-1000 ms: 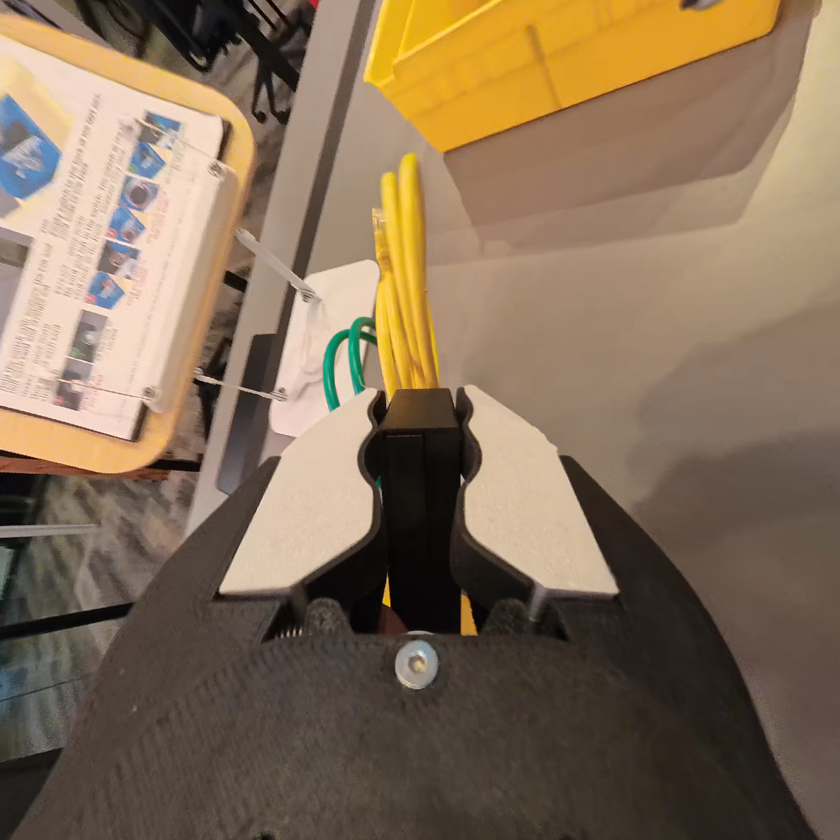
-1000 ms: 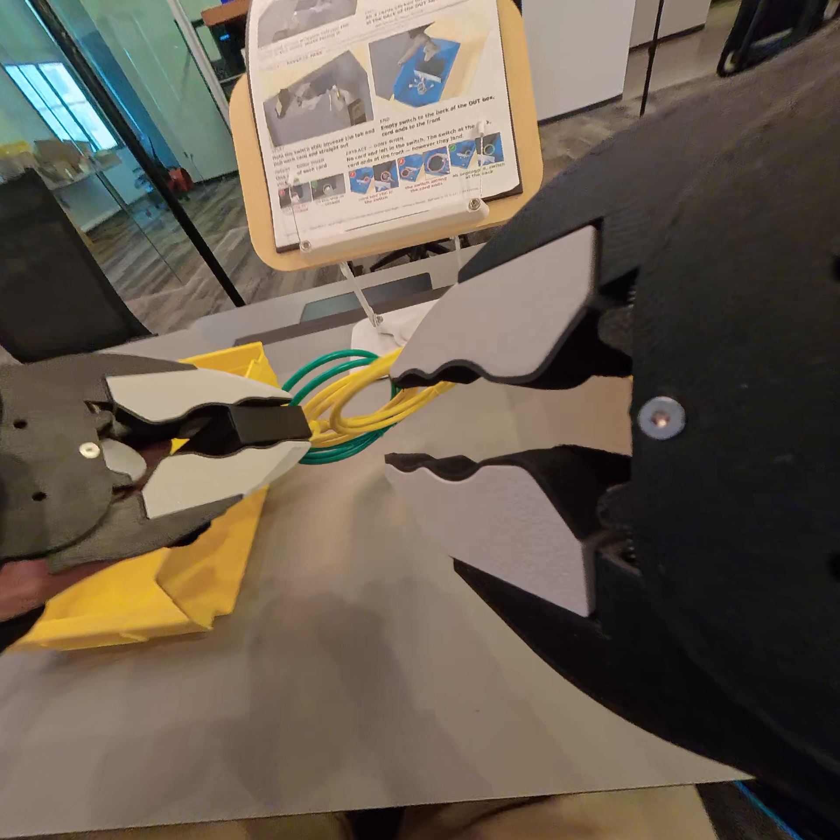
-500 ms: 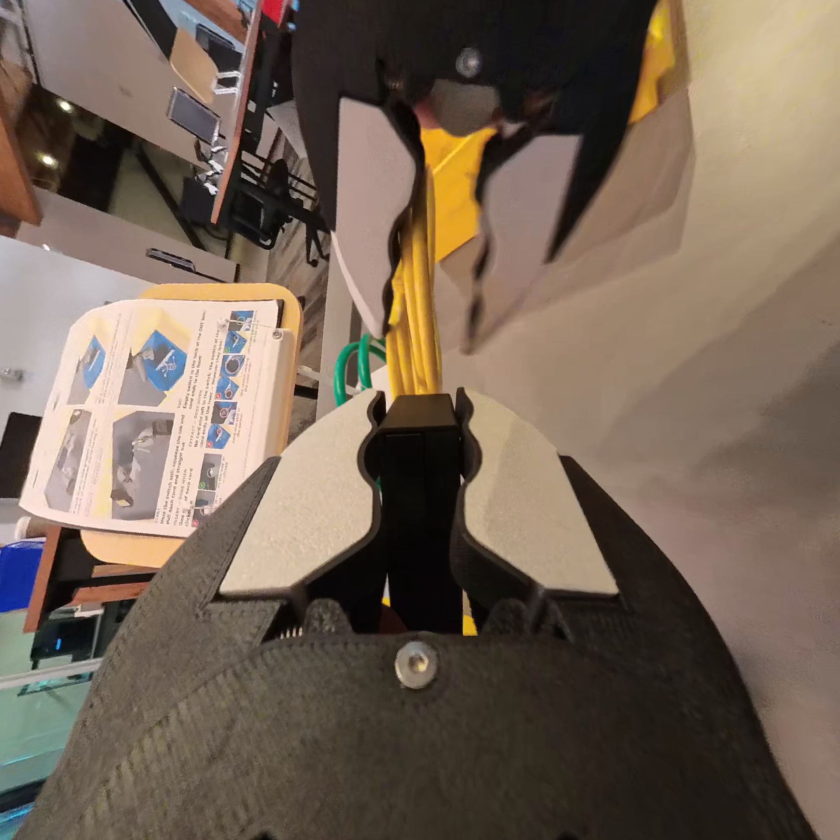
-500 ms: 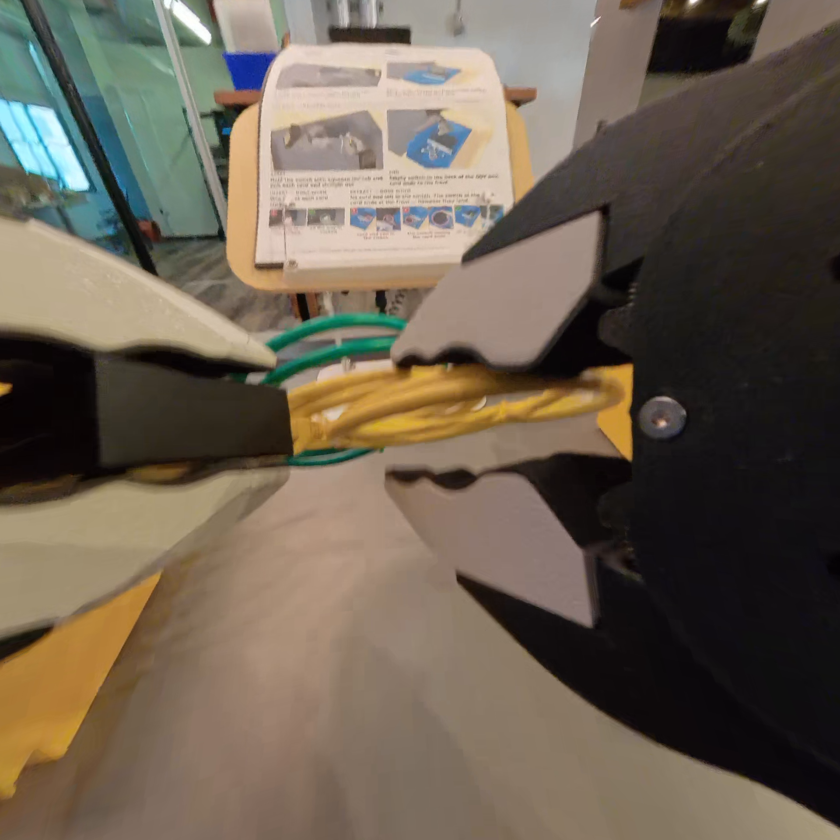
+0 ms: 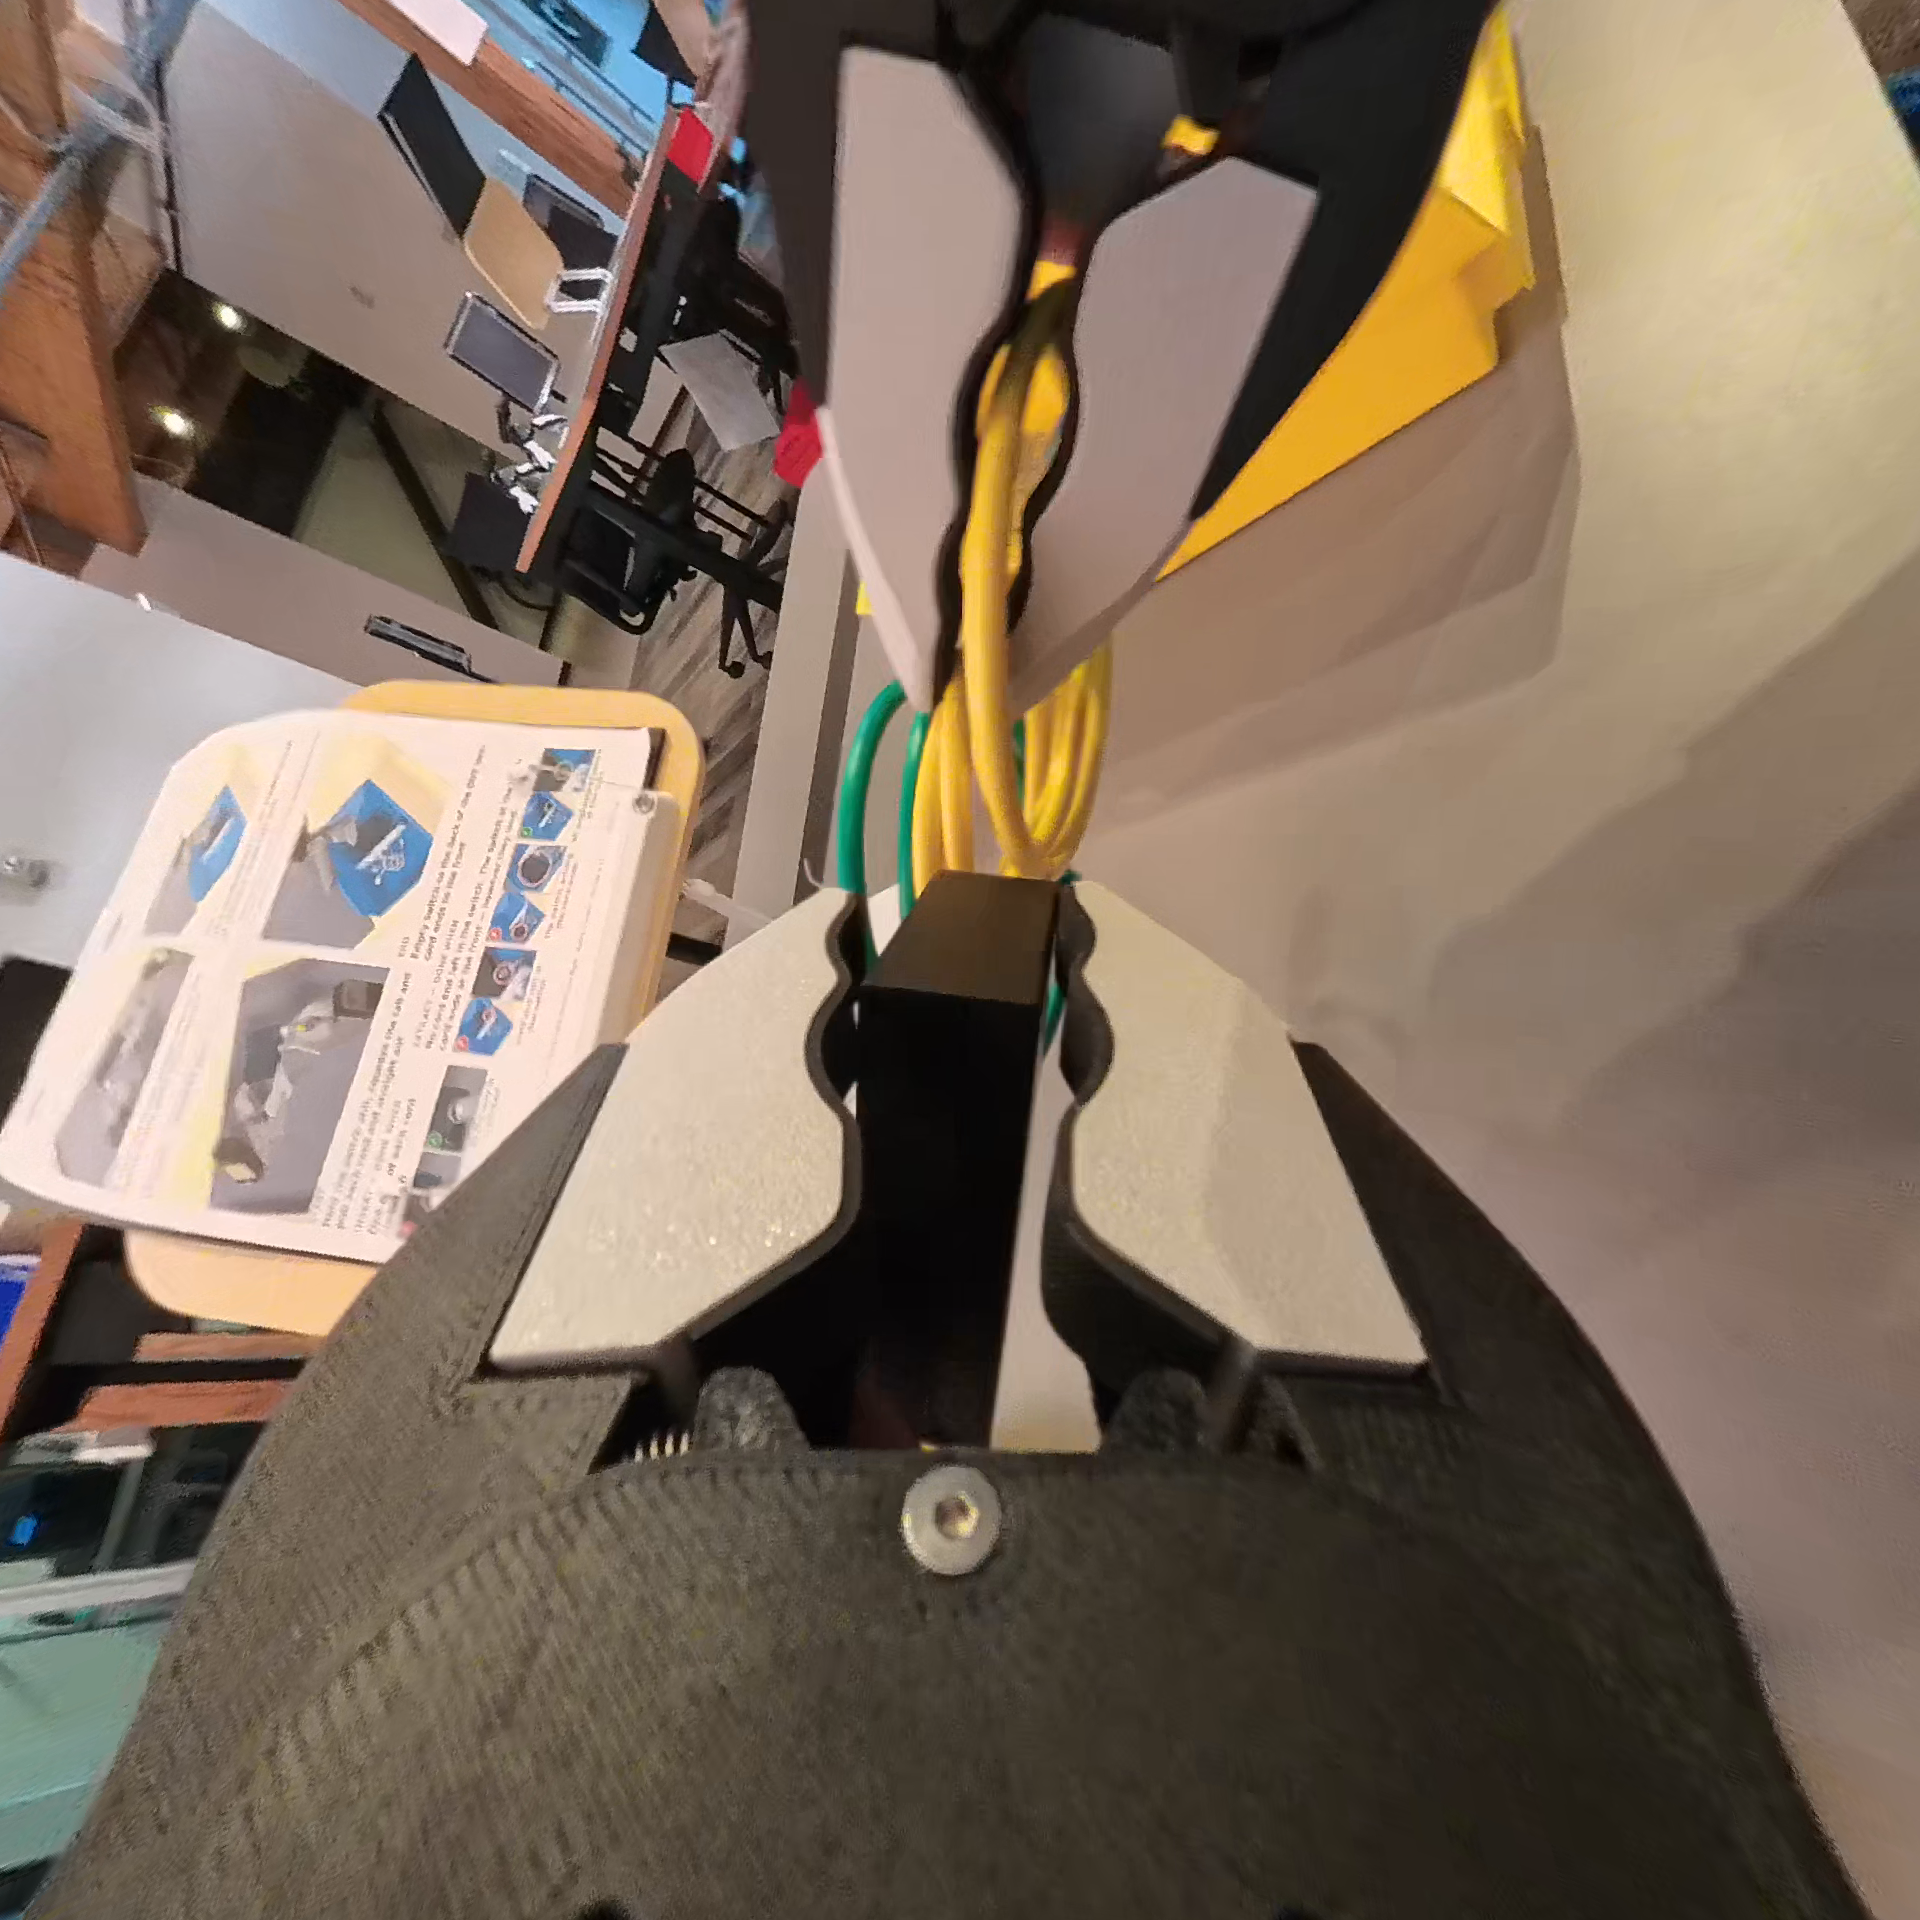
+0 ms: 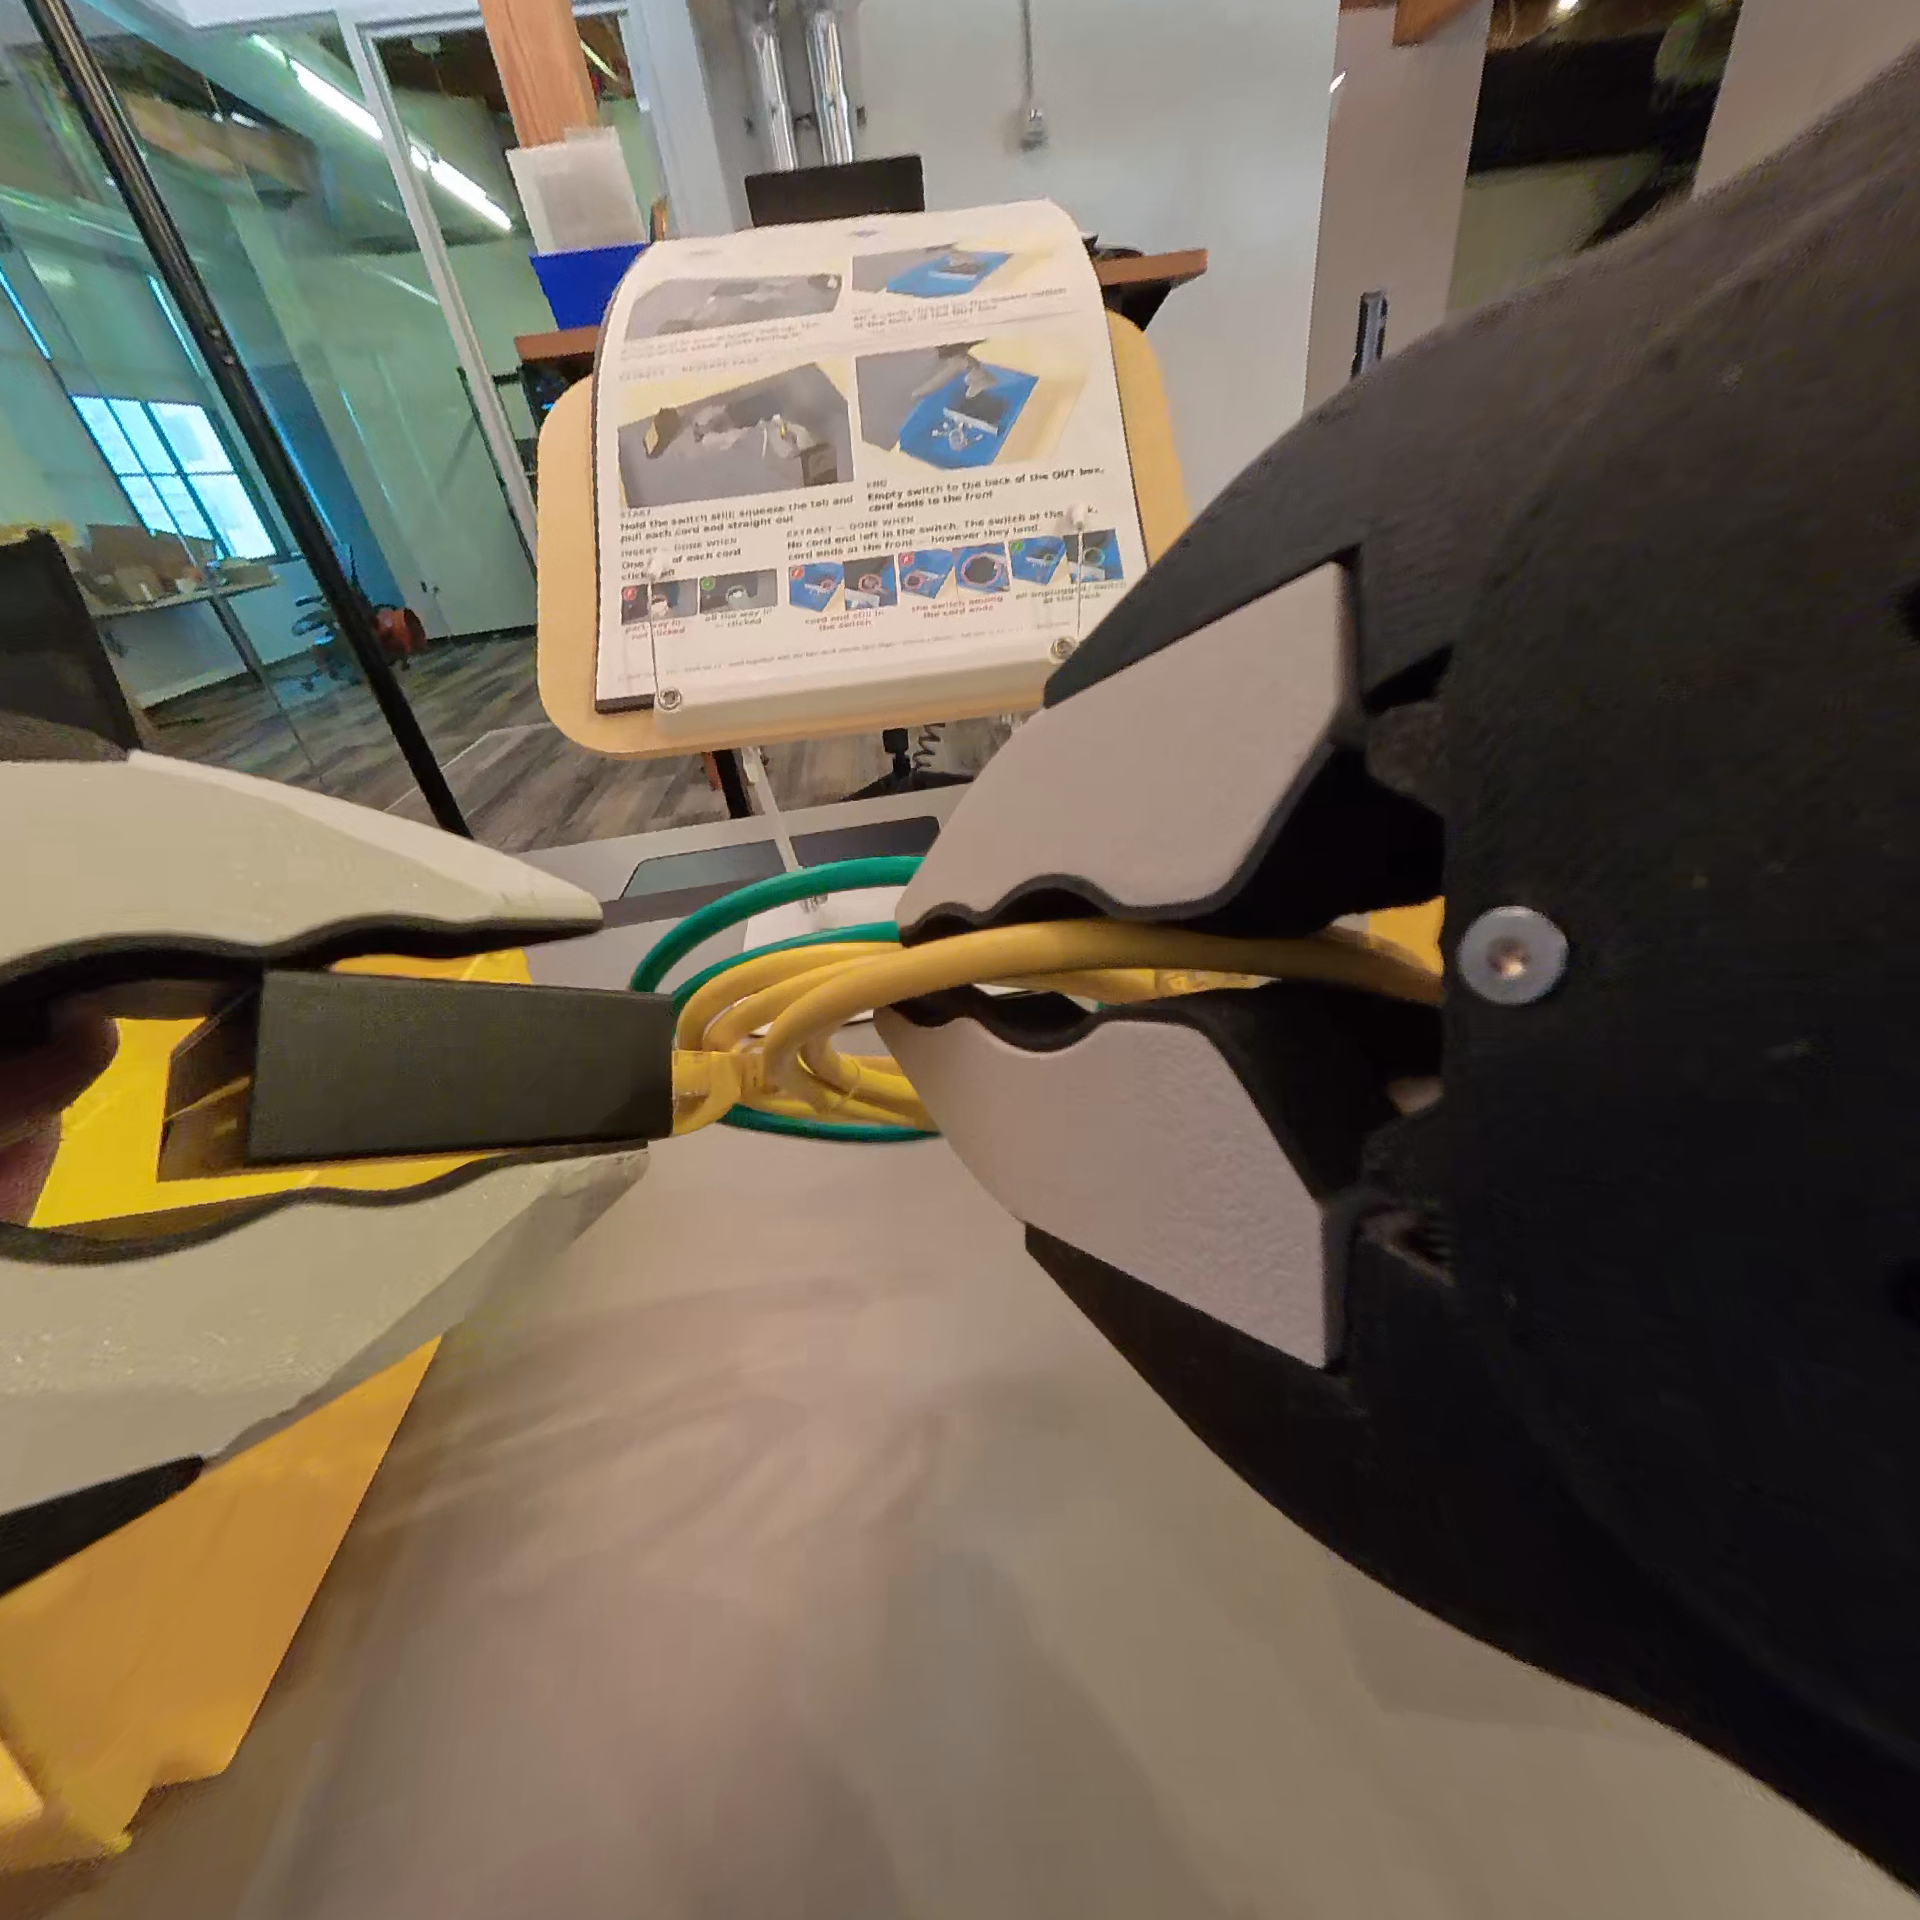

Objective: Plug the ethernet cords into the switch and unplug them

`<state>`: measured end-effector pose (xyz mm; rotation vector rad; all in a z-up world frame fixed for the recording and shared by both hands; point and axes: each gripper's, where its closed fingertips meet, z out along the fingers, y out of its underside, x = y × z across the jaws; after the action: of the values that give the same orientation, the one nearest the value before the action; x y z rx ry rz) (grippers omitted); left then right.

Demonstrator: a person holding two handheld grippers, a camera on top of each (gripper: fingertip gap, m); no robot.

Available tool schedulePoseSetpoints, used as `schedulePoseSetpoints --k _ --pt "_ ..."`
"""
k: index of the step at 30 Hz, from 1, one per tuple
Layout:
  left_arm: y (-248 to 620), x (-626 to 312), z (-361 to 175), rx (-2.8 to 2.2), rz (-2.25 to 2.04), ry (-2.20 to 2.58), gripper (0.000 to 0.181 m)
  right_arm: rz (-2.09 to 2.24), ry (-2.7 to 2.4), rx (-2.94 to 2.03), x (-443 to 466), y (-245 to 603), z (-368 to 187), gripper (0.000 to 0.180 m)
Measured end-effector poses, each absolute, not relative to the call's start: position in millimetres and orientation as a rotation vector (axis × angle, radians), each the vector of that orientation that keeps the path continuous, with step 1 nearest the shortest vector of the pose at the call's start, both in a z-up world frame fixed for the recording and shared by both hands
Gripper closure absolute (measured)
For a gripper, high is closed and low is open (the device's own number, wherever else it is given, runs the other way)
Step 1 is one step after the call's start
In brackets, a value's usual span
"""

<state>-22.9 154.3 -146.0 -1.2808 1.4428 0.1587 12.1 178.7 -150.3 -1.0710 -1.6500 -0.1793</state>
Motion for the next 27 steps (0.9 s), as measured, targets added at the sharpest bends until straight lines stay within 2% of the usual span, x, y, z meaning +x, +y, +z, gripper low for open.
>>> schedulePoseSetpoints --k 2,6,8,10,16,22,27 --pt "161 -28 -142 -1.321 0.128 1.371 0.138 -0.209 -1.632 -1.072 14 181 -150 0.175" --pt "172 -40 -144 -1.477 0.022 1.264 0.107 -0.268 -1.582 -1.067 19 182 -147 0.175" --pt "173 -44 -137 -1.539 -0.116 1.190 0.100 -0.293 -1.579 -1.067 21 182 -147 0.175" --pt "174 -49 -138 -1.675 -0.280 1.115 0.082 -0.302 -1.578 -1.071 24 183 -151 0.175" --pt "173 -52 -173 -2.071 -0.700 0.794 0.061 -0.327 -1.621 -1.074 20 175 -173 0.175" --pt "165 -48 -204 -2.200 -0.924 0.608 0.054 -0.370 -1.638 -1.087 19 172 -191 0.175" --pt "166 -41 -213 -2.231 -0.914 0.613 0.054 -0.410 -1.671 -1.063 17 170 -201 0.175"
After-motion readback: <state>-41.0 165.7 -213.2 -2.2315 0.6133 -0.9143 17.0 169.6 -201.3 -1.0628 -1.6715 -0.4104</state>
